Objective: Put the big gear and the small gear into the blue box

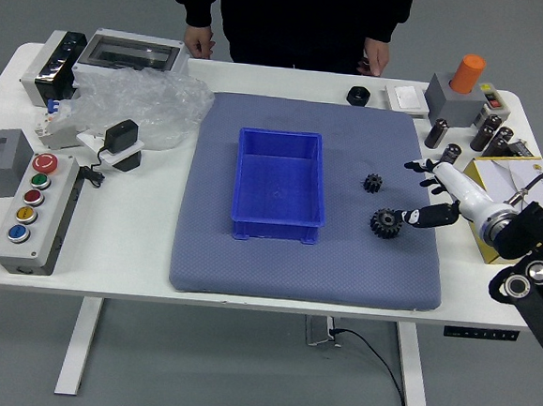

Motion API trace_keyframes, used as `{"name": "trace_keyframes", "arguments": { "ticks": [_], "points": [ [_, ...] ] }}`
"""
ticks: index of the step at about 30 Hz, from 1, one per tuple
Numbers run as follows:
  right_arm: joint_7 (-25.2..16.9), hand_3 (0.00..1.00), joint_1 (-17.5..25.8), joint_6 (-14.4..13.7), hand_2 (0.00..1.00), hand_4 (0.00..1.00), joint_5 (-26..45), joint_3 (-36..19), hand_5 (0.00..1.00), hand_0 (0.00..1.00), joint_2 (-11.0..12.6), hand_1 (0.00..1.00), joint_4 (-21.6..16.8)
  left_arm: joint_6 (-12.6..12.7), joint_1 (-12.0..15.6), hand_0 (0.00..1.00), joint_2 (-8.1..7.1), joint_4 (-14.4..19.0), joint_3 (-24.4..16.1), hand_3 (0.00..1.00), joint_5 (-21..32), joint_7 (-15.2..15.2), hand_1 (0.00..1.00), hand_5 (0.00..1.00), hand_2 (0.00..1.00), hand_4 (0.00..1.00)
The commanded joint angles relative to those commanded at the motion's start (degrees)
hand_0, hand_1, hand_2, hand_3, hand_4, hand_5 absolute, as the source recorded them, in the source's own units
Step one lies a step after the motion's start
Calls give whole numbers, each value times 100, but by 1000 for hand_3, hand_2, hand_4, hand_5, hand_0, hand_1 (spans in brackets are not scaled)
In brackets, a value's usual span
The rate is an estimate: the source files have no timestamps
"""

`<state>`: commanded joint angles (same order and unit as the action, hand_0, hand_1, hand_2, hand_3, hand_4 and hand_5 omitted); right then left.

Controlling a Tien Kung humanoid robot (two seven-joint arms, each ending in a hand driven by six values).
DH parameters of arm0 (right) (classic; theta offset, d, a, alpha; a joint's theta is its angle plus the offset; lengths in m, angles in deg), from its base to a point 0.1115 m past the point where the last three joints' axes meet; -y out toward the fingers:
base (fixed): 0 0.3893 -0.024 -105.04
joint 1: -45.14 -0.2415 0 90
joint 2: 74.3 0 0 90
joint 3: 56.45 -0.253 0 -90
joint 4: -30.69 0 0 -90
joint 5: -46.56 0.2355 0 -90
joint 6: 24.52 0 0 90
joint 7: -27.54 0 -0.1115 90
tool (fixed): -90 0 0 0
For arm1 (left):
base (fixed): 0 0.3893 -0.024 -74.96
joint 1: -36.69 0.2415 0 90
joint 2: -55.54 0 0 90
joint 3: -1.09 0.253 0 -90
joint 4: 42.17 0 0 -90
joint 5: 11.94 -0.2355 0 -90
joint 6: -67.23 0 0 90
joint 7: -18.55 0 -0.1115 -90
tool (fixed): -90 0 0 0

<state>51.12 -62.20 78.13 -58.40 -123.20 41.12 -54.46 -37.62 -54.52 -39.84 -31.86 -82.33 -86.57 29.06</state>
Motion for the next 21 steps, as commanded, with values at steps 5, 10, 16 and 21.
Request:
{"name": "trace_keyframes", "arguments": {
  "ticks": [5,10,16,21],
  "points": [
    [169,931,-119,162,878,852,-499,246,154,782,82,788,-50,0,1,847,-6,0,-1,860,-5,3,819,308,829,747],
    [300,921,-275,317,835,851,-1085,590,153,776,107,750,-83,-2,-2,847,-7,0,-12,860,-23,3,819,307,828,746],
    [374,915,-468,425,826,858,-1442,1022,167,776,49,744,-52,-4,-4,847,-10,0,-32,860,-54,5,819,307,828,746],
    [394,893,-593,451,792,868,-1588,1301,184,771,-65,729,18,-7,-3,847,-13,0,-46,860,-80,8,819,305,828,745]
  ]
}}
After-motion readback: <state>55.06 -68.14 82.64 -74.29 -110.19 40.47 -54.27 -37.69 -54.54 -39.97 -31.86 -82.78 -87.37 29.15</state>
